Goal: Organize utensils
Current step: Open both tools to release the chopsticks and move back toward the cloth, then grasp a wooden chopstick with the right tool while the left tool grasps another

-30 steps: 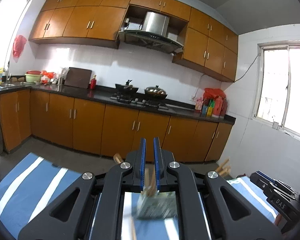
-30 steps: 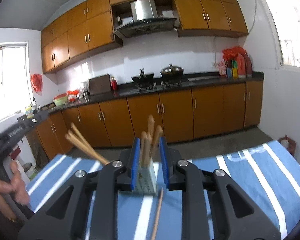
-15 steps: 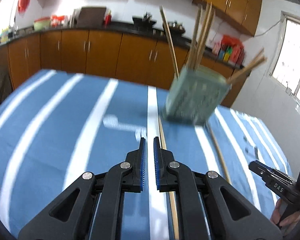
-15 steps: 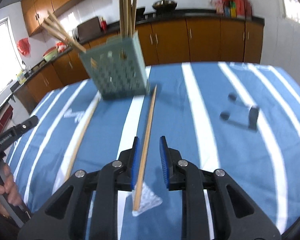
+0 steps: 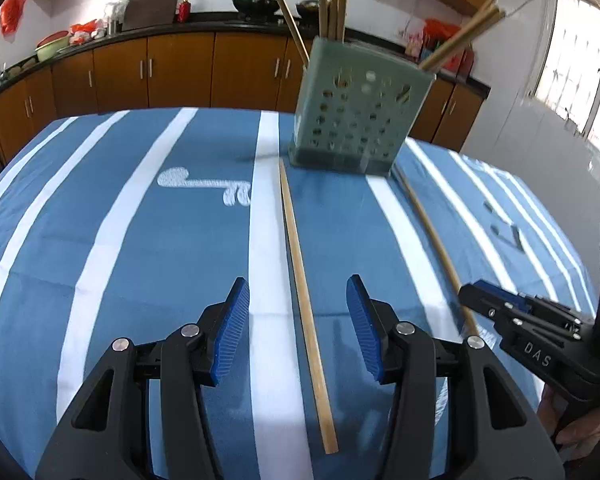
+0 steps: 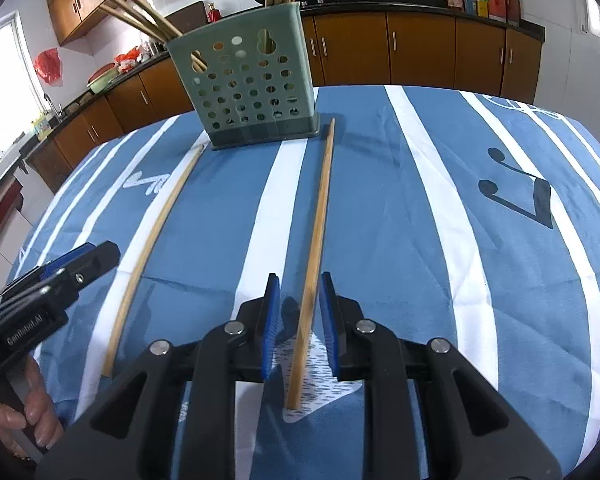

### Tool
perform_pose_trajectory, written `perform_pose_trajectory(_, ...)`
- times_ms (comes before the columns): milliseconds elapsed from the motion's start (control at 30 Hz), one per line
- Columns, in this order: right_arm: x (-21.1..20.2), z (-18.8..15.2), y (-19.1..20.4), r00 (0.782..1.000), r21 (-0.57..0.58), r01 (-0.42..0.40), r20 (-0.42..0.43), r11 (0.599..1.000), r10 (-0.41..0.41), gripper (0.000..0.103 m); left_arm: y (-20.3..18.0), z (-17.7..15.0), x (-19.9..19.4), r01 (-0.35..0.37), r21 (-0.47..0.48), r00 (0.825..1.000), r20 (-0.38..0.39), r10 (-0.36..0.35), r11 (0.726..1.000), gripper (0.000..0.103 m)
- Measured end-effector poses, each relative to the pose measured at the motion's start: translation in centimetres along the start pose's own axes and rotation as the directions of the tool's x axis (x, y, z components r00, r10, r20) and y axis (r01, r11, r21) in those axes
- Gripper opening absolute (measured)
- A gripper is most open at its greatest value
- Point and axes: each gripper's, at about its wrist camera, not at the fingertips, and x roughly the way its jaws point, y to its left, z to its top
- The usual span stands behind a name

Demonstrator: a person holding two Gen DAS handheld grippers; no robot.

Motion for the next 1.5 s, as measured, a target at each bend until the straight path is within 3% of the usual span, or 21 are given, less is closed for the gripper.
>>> perform_pose_trajectory(167, 0.6, -0.1, 0.2, 1.0, -0.013, 0.02, -0.009, 1.0, -0.02, 0.021, -0.5, -0.7, 0.9, -0.028, 0.029, 0.999, -0.046, 0.029, 0.999, 0.046)
perform_pose_trajectory(367, 1.1, -0.3, 0.7, 0.998, -0.045, 0.055, -0.004, 0.997, -0.056, 0.021, -1.0, -1.1, 1.6, -0.078, 0.068, 0.994, -0.074, 0.083, 0.995, 0.032)
perform_pose_trajectory(433, 1.2, -0.3, 0.9, 0.997, -0.057, 0.078, 0.002, 0.995, -0.078, 0.018, -1.3, -1.1, 1.6, -0.098, 0.083, 0.992, -0.073, 0.105, 0.992, 0.018)
perform_pose_trajectory(467, 1.2, -0.3, 0.9, 0.996, -0.061, 0.093, 0.004, 0.994, -0.093, 0.012, -1.4, -1.1, 1.7, -0.112, 0.09, 0.99, -0.074, 0.118, 0.99, 0.014)
perform_pose_trajectory(533, 1.3, -0.1, 0.6, 0.995, -0.052, 0.095, 0.001, 0.994, -0.095, 0.009, -1.0, -0.8, 1.7, -0.116, 0.083, 0.989, -0.084, 0.123, 0.99, 0.008)
perform_pose_trajectory(833, 1.5, 1.6, -4.2, 0.985, 0.054, 0.173, -0.012, 0.983, -0.173, 0.008, 4.2, 2.0, 2.9, -0.16, 0.002, 0.978, -0.132, 0.159, 0.987, 0.008)
perform_pose_trajectory(967, 2.0, 2.6, -5.7, 0.981, 0.068, 0.192, -0.011, 0.979, -0.192, 0.008, 5.8, 3.0, 3.7, -0.113, -0.03, 0.987, -0.12, 0.109, 0.993, 0.008)
perform_pose_trajectory(1500, 2.9, 3.3, -5.4, 0.979, 0.023, 0.203, -0.003, 0.979, -0.203, 0.01, 6.2, 2.9, 3.8, -0.089, -0.051, 0.993, -0.086, 0.085, 0.995, 0.008)
